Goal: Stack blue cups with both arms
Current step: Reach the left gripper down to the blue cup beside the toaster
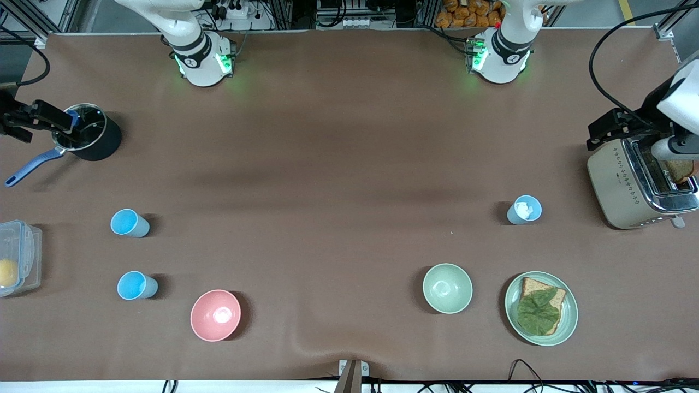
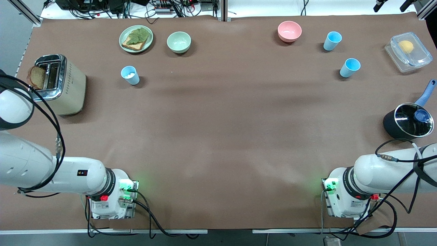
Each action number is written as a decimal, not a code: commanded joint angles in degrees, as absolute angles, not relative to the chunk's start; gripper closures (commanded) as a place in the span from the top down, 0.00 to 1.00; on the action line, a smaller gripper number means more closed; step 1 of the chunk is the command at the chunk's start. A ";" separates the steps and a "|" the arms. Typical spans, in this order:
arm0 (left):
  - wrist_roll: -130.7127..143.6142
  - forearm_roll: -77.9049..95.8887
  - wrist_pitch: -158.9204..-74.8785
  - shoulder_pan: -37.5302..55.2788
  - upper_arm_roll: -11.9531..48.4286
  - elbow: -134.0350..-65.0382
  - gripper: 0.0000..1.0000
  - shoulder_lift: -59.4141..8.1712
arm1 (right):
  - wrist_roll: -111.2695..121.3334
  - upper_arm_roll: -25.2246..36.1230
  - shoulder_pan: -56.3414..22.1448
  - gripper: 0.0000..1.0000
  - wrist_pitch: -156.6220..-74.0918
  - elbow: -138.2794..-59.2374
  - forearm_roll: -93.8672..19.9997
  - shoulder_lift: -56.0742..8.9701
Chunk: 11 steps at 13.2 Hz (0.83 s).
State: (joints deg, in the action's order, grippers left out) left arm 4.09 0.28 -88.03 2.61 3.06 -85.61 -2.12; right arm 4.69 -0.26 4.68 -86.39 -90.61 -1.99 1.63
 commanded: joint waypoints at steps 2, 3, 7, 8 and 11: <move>4.39 0.70 -86.66 2.64 2.90 -85.34 1.00 -1.67 | 4.92 -0.26 4.66 1.00 -86.05 -91.41 -2.46 2.90; 4.39 0.62 -86.66 2.81 2.99 -85.25 1.00 -1.84 | 4.83 -0.26 4.66 1.00 -86.13 -91.41 -2.46 2.90; 4.48 1.67 -87.27 1.85 2.37 -87.18 1.00 -2.89 | 4.83 -0.26 4.66 1.00 -86.04 -91.41 -2.46 2.90; 4.66 1.50 -88.06 1.67 2.29 -88.49 1.00 -3.34 | 4.83 -0.26 4.66 1.00 -86.04 -91.41 -2.46 2.90; 4.40 1.14 -99.53 -1.30 2.63 -101.29 1.00 -1.42 | 4.92 -0.18 4.66 1.00 -85.70 -91.41 -2.46 2.73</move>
State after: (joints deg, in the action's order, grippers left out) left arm 4.51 0.28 -92.61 1.37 2.26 -92.74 -3.61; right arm 4.69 -0.26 4.68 -86.26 -90.61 -1.99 1.63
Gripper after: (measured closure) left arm 0.000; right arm 0.000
